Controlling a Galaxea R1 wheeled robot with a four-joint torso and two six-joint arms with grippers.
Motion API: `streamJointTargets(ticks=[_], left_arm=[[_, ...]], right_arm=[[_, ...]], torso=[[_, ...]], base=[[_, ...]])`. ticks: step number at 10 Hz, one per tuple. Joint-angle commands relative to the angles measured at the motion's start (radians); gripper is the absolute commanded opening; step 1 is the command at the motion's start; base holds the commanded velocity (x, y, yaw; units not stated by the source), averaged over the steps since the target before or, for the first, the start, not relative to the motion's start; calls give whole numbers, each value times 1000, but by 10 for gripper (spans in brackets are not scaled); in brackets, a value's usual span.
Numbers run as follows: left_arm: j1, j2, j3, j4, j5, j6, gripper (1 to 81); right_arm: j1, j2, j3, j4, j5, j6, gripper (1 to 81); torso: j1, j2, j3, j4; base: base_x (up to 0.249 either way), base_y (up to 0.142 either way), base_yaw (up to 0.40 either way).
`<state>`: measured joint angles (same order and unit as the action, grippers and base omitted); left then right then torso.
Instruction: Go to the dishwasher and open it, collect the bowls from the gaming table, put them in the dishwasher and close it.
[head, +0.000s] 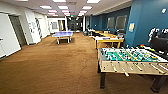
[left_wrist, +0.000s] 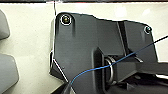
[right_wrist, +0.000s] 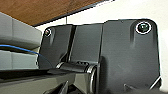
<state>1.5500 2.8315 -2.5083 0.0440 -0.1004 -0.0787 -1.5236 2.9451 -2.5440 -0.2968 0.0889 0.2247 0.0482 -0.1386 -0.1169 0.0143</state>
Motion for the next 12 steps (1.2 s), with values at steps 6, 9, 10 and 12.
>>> streamJointTargets(ticks=[6, 9, 10, 12], left_arm=[[-34, -15, -6, -10, 56, 0, 811], [-34, -15, -6, -12, 56, 0, 811], [-34, -15, -6, -10, 56, 0, 811], [-34, -13, -6, -10, 57, 0, 811]], right_arm=[[44, -2, 5, -18, -41, -4, 811], [45, -1, 6, -19, -43, -5, 811], [45, -1, 5, -22, -43, -4, 811], [42, -1, 4, -25, -41, -5, 811]], torso=[[0, 0, 0, 0], [0, 0, 0, 0], [0, 0, 0, 0], [0, 0, 0, 0]], base=[[117, 0, 0], [136, 0, 0], [138, 0, 0], [140, 33, 0]])
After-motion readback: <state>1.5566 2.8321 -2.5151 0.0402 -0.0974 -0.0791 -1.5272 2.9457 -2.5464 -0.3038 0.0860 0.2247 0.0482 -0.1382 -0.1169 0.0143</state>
